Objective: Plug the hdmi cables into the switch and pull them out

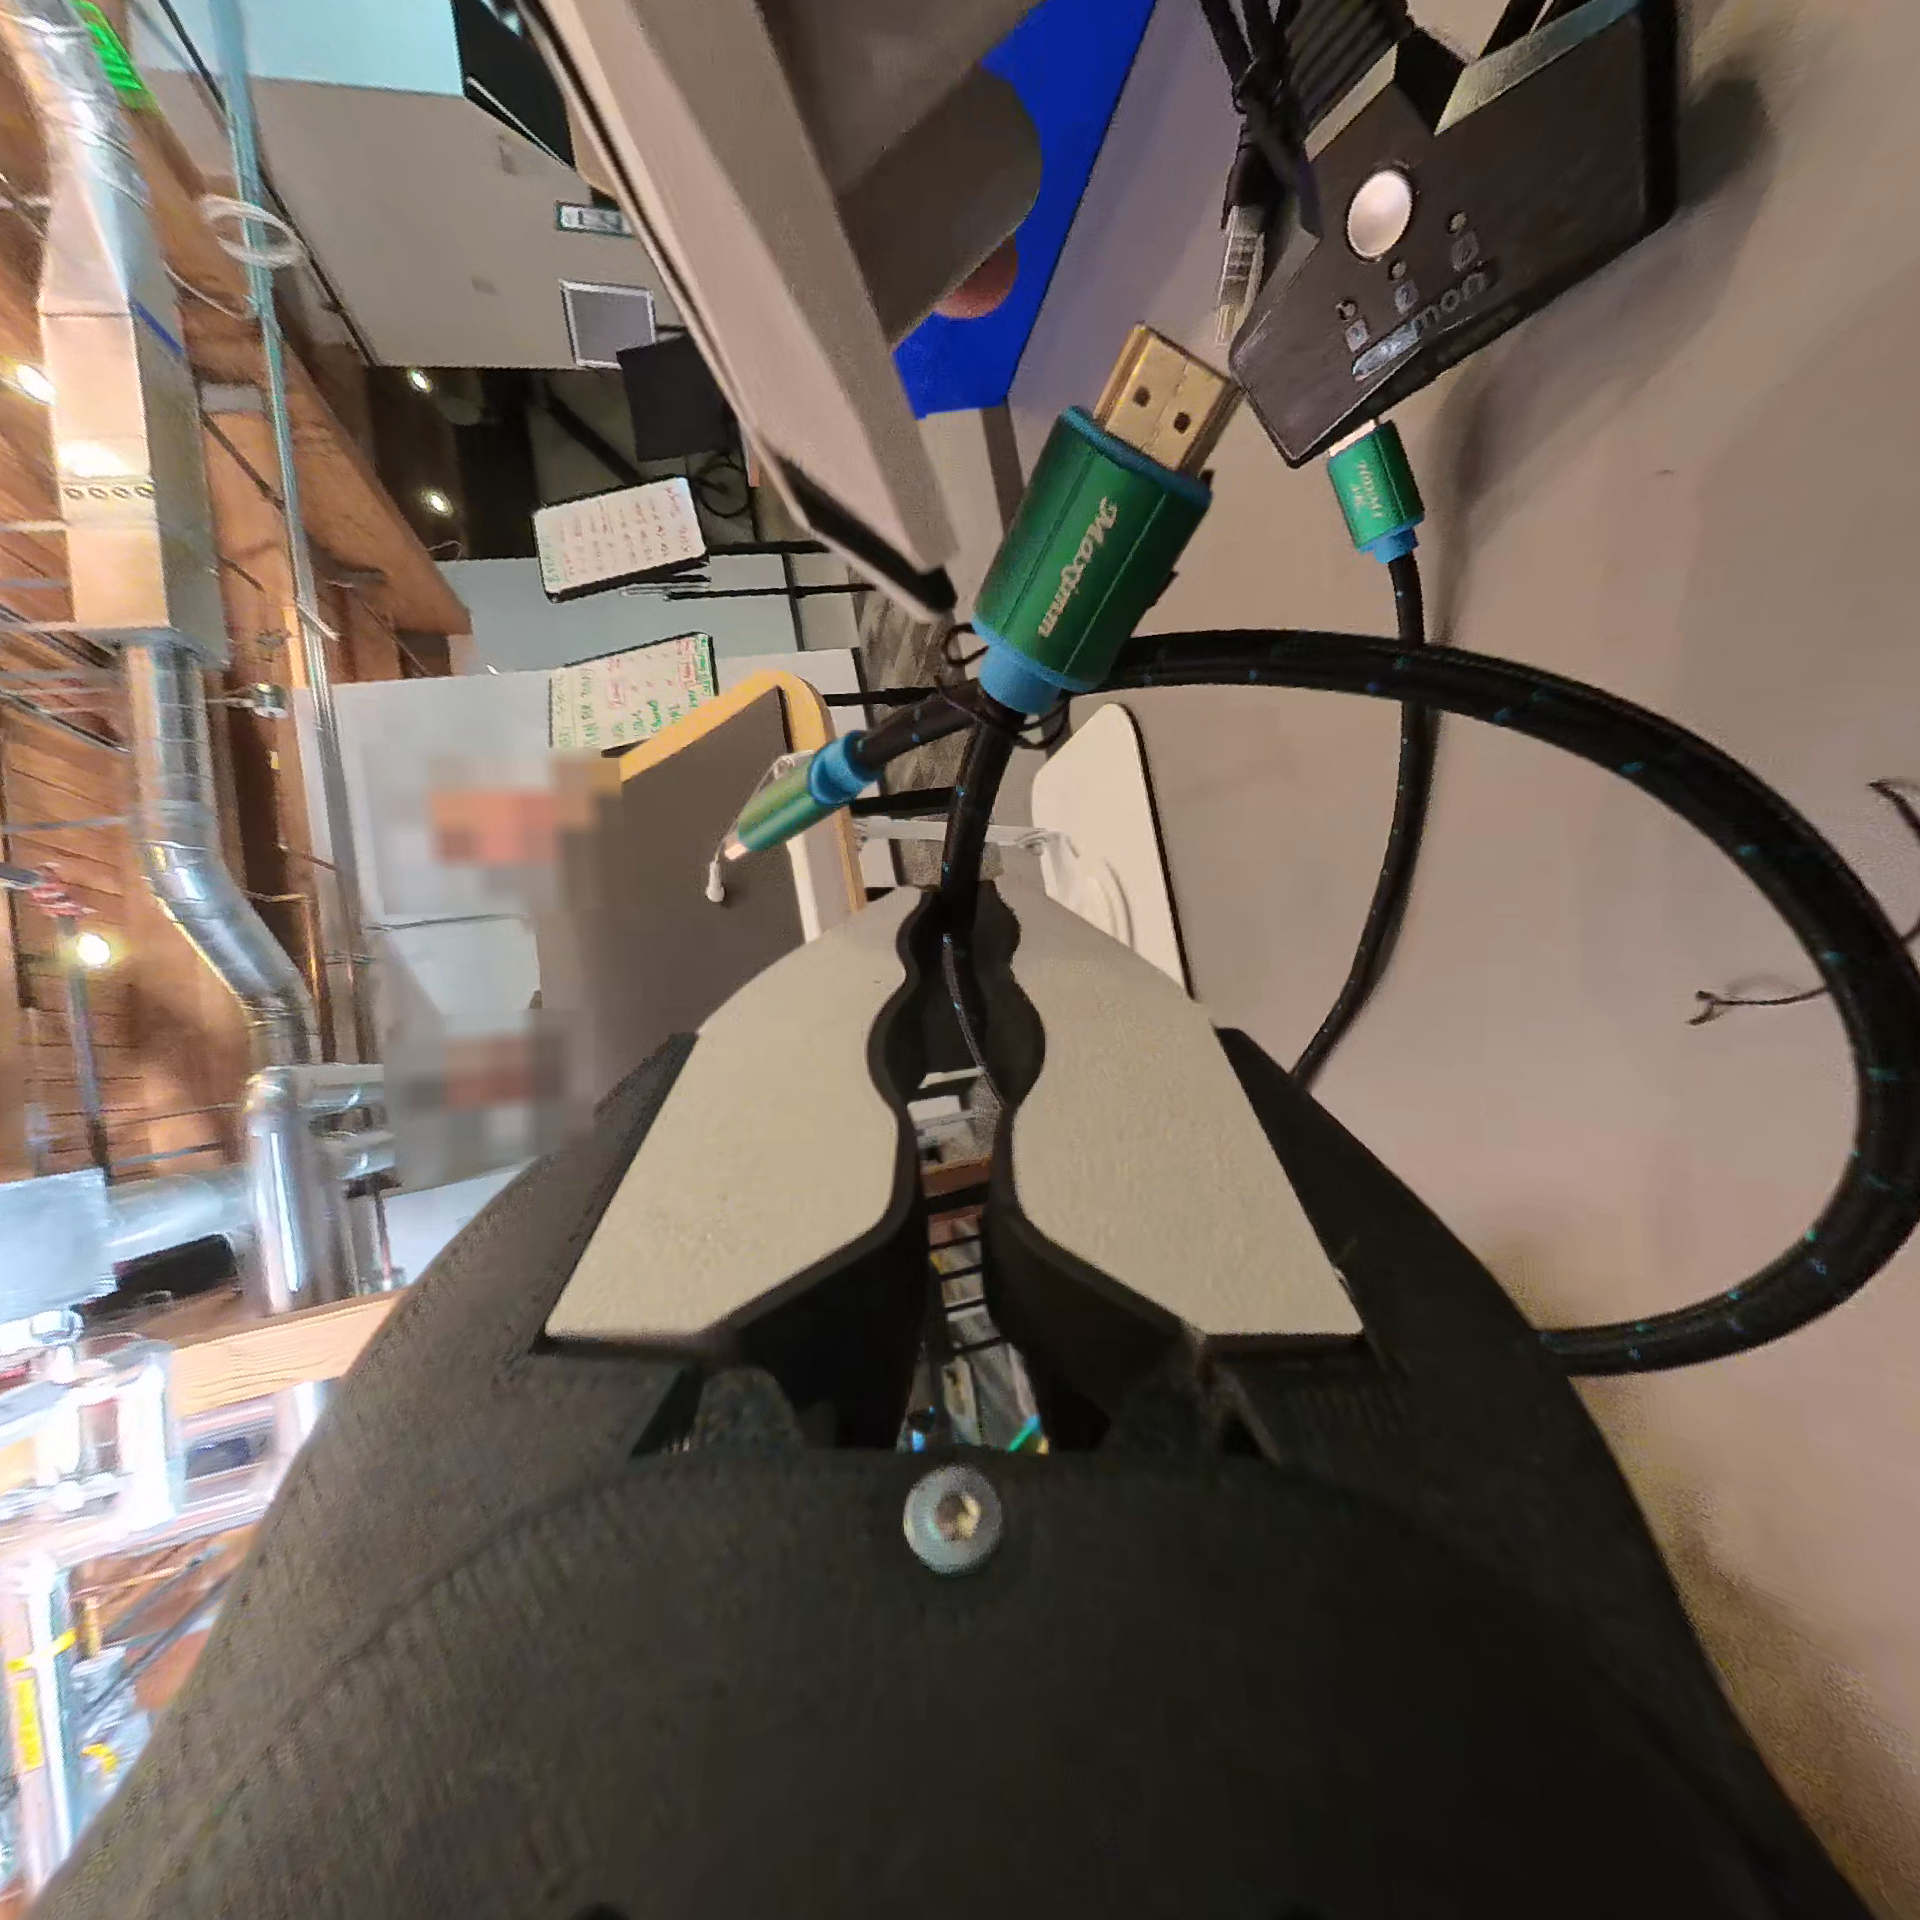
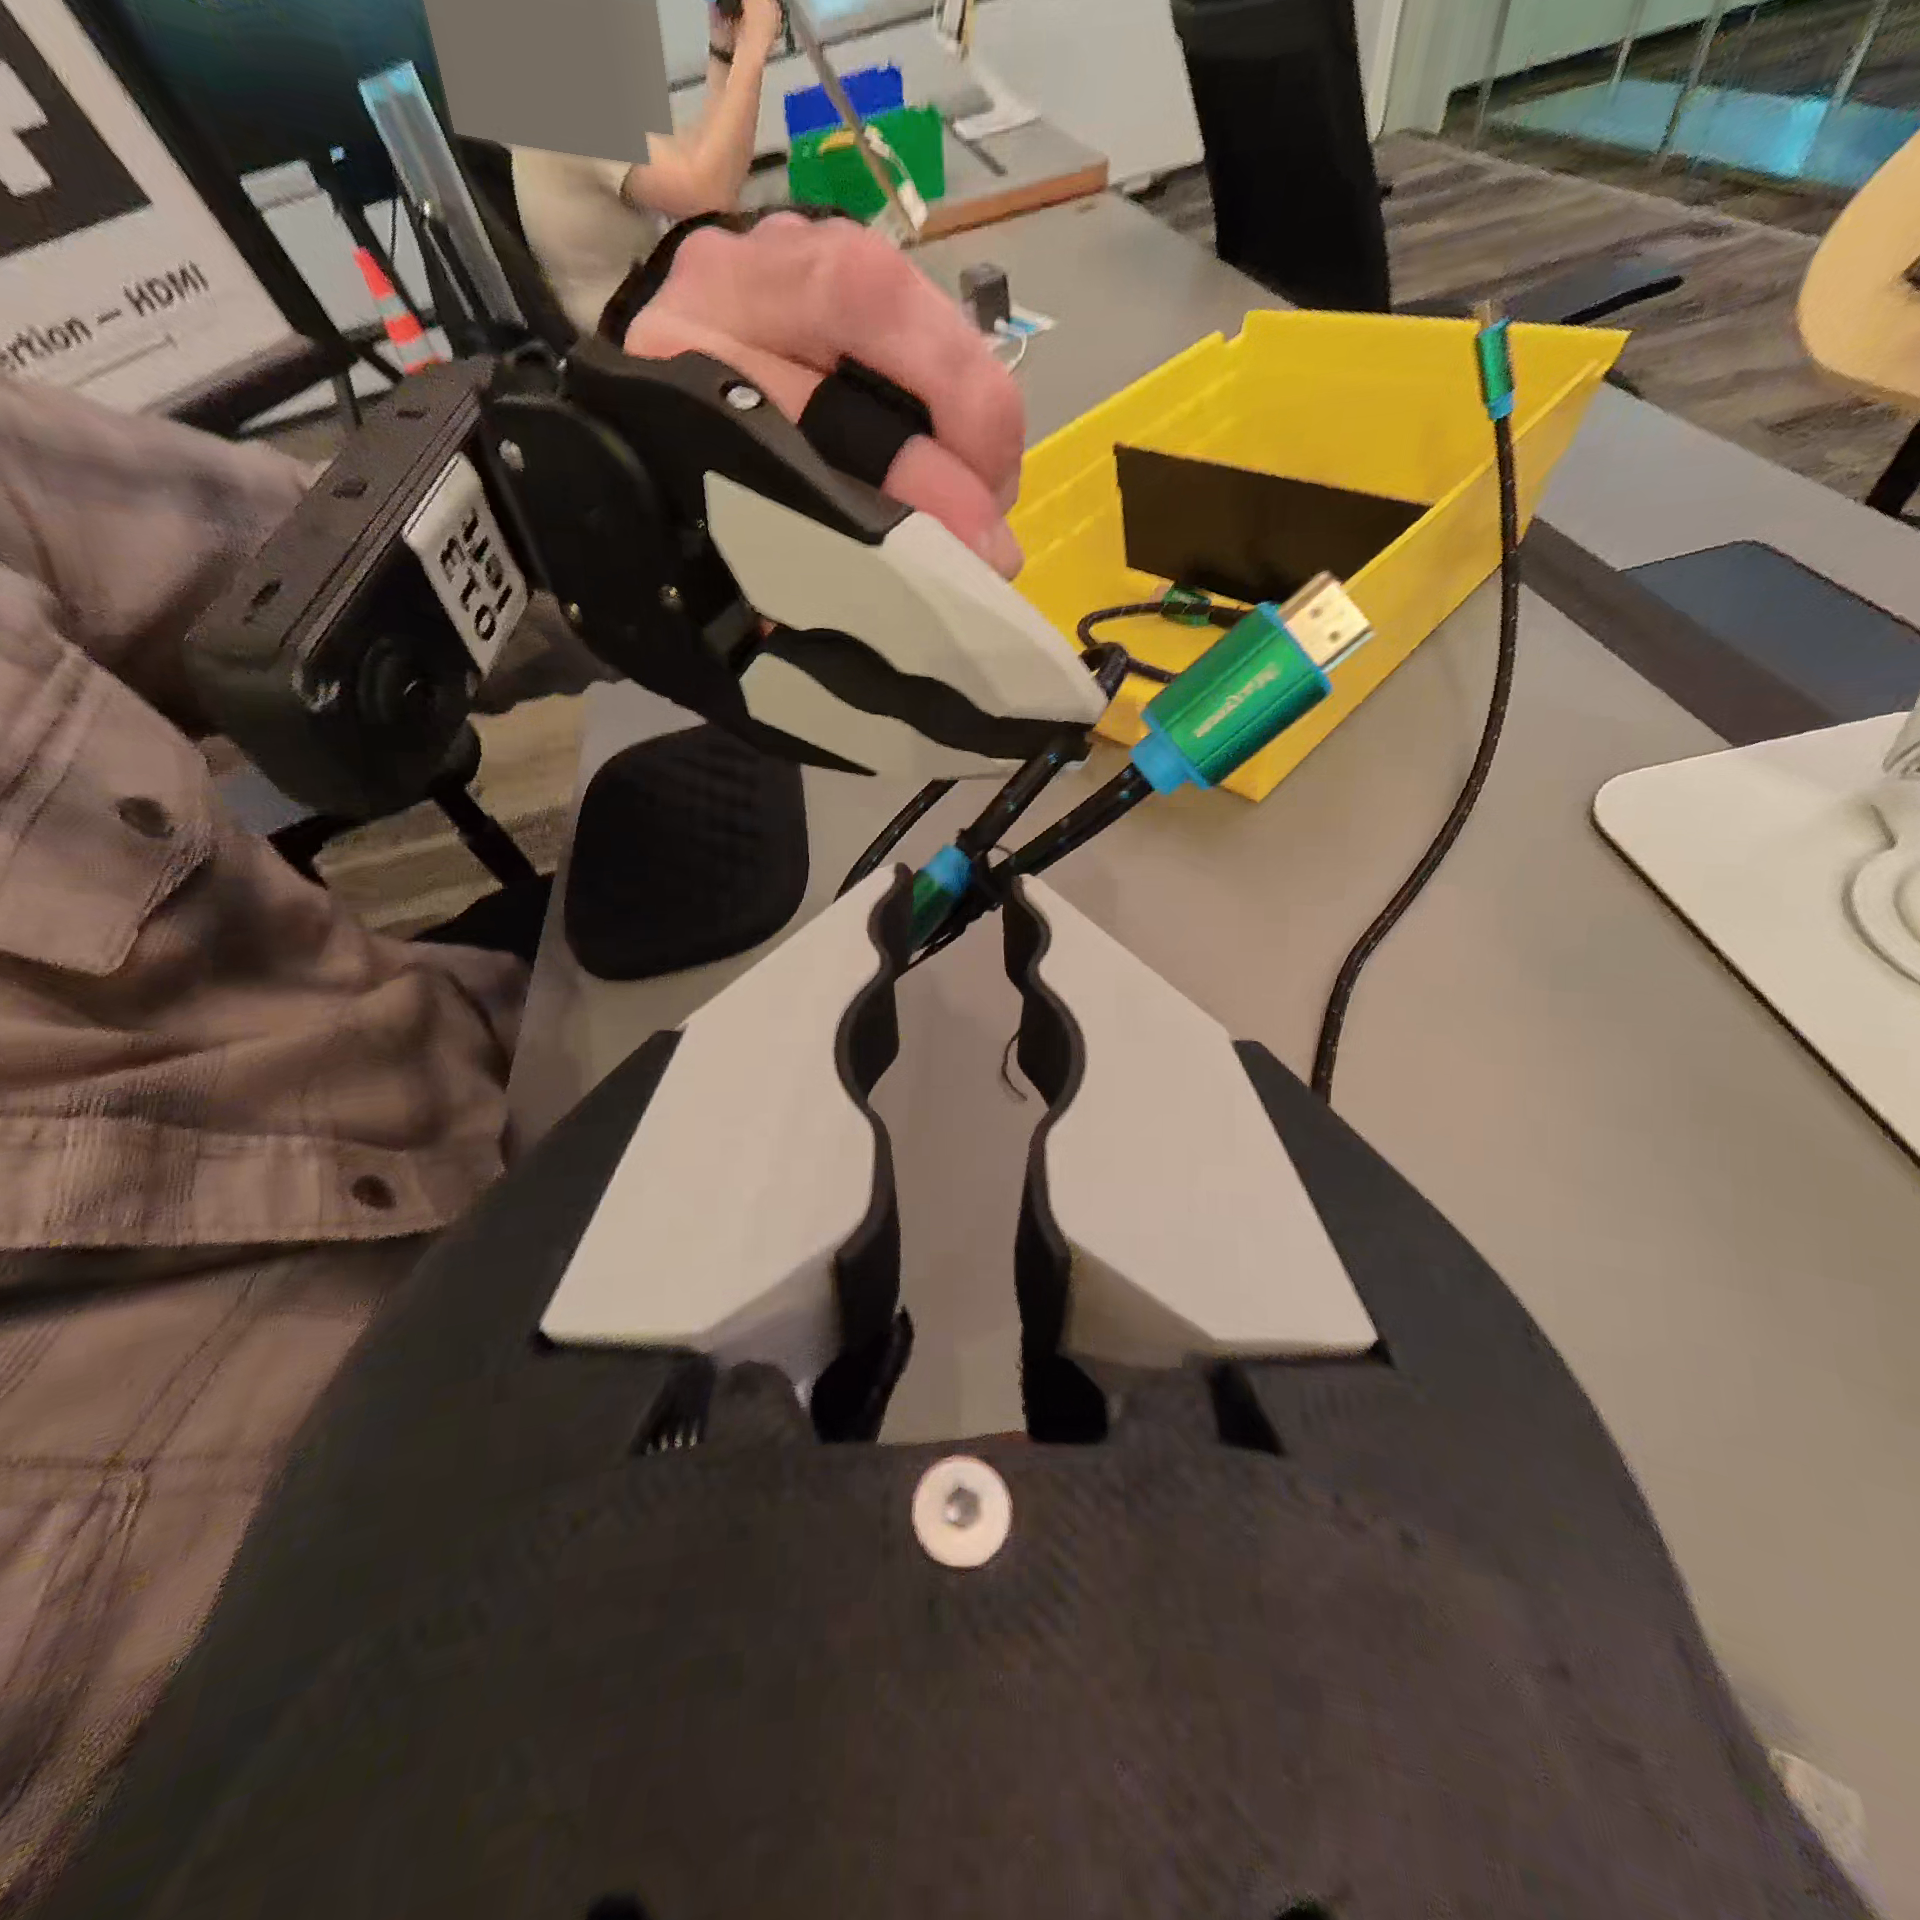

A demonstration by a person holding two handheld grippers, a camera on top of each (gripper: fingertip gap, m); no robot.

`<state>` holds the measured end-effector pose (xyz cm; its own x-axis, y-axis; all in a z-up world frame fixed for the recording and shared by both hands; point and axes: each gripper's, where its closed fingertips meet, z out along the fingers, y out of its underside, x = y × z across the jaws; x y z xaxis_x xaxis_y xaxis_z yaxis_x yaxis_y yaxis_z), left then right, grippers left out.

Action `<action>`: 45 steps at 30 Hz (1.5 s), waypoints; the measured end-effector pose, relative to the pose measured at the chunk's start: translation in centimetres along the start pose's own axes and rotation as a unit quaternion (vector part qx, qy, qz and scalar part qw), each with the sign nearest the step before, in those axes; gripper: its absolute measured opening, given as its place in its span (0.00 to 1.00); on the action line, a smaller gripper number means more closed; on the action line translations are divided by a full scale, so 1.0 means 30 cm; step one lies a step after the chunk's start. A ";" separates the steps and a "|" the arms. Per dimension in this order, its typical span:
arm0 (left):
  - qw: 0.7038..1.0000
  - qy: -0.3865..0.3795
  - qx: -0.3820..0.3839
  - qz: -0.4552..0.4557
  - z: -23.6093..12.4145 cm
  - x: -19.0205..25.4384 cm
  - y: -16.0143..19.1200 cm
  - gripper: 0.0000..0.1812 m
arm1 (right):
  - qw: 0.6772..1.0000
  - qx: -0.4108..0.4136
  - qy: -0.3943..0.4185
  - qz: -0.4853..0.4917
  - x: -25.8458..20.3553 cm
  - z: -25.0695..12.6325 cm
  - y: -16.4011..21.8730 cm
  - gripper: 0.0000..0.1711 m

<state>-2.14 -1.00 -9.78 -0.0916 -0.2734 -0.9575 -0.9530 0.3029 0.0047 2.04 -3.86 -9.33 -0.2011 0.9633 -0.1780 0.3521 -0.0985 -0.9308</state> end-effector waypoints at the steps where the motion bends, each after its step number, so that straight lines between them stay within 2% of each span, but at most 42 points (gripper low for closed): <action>1: 1.000 -0.002 0.000 0.007 -0.003 -0.006 -0.004 0.03 | 1.000 0.005 0.003 0.004 0.007 0.001 -0.005 0.08; 7: 0.999 -0.024 0.003 0.030 -0.008 -0.038 -0.023 0.03 | 0.999 0.018 -0.022 0.033 0.003 0.010 -0.009 0.01; 13: 0.999 -0.037 0.008 0.023 -0.012 -0.060 -0.031 0.03 | 0.998 0.038 -0.026 0.045 0.010 0.007 -0.019 0.00; 17: 0.992 -0.035 0.045 -0.109 -0.032 -0.093 -0.012 0.03 | 0.996 0.084 -0.004 0.017 0.018 -0.044 -0.077 0.00; 20: 0.953 -0.024 0.103 -0.283 -0.046 -0.119 0.015 0.03 | 0.993 0.120 0.020 -0.010 0.015 -0.091 -0.120 0.00; 24: 0.869 0.001 0.168 -0.466 -0.047 -0.146 0.020 0.04 | 0.988 0.114 0.051 -0.089 -0.037 -0.095 -0.143 0.00; 26: 0.812 0.012 0.195 -0.550 -0.043 -0.170 0.020 0.04 | 0.982 0.104 0.072 -0.143 -0.068 -0.086 -0.154 0.00; 28: 0.734 0.030 0.240 -0.635 -0.051 -0.205 0.039 0.03 | 0.973 0.081 0.090 -0.195 -0.086 -0.070 -0.145 0.00; 29: 0.710 0.035 0.255 -0.656 -0.055 -0.217 0.046 0.03 | 0.970 0.071 0.101 -0.209 -0.084 -0.060 -0.138 0.00; 31: 0.725 0.037 0.249 -0.642 -0.052 -0.212 0.037 0.03 | 0.966 0.056 0.117 -0.224 -0.068 -0.041 -0.122 0.00; 35: 0.685 0.050 0.286 -0.669 -0.065 -0.233 0.029 0.03 | 0.960 0.016 0.125 -0.249 -0.049 -0.008 -0.079 0.00; 37: 0.668 0.053 0.296 -0.681 -0.074 -0.244 0.054 0.03 | 0.959 -0.051 0.111 -0.257 -0.045 0.021 -0.001 0.00; 42: 0.702 0.050 0.280 -0.653 -0.093 -0.244 0.103 0.03 | 0.946 -0.156 0.076 -0.273 -0.070 0.093 0.179 0.00; 45: 0.697 0.065 0.289 -0.654 -0.105 -0.245 0.113 0.03 | 0.932 -0.206 0.086 -0.286 -0.054 0.165 0.283 0.00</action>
<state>-5.60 -0.83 -1.83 0.6844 -0.7291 -0.0005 0.0251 0.0242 -0.9994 0.83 -7.50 -18.52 -0.3271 0.8581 0.3958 0.5603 0.5134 -0.6500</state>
